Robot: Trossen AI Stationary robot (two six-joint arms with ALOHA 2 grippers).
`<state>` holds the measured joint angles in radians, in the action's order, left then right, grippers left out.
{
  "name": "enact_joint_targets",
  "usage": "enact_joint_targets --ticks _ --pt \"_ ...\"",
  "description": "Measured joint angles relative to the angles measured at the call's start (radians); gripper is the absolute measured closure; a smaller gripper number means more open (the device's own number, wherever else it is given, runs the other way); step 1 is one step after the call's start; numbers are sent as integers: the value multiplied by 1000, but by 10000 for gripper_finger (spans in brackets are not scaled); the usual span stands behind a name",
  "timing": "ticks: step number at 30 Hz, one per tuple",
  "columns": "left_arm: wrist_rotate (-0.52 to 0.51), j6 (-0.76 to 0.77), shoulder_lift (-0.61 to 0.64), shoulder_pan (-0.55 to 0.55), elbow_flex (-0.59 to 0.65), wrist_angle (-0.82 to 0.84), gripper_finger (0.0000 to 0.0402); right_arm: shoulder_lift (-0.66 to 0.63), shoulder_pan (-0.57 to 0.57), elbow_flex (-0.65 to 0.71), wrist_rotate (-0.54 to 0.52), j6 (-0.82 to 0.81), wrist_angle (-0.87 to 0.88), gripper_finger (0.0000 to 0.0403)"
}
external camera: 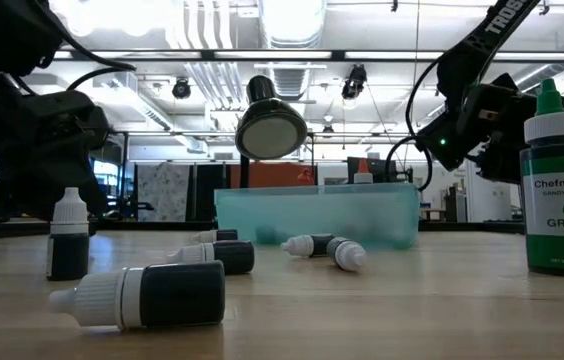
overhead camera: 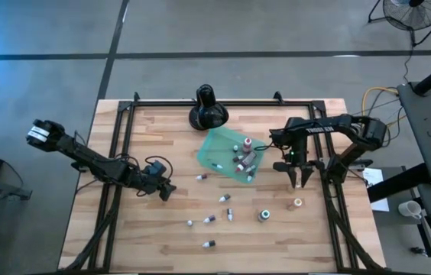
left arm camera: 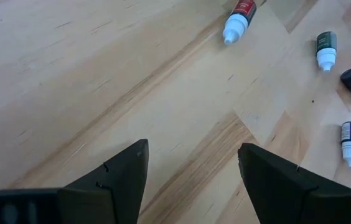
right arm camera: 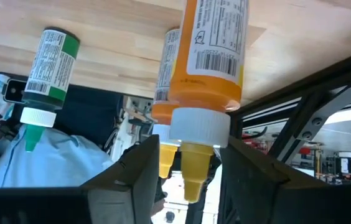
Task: Pick & Place food coloring
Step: Adjust the large yellow food coloring bottle
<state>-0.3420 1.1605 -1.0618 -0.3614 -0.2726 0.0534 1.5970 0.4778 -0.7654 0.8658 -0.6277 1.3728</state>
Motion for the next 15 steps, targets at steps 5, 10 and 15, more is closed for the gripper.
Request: enact_joint_targets --ticks 5,10,15 --pt "0 0 0 0 0 0 179 0 0 0 0 3 0 222" --pt "0 0 0 2 0 0 179 -31 0 -16 -11 16 3 211" --pt "0 -4 0 15 3 1 179 -90 2 -84 -147 31 5 213"
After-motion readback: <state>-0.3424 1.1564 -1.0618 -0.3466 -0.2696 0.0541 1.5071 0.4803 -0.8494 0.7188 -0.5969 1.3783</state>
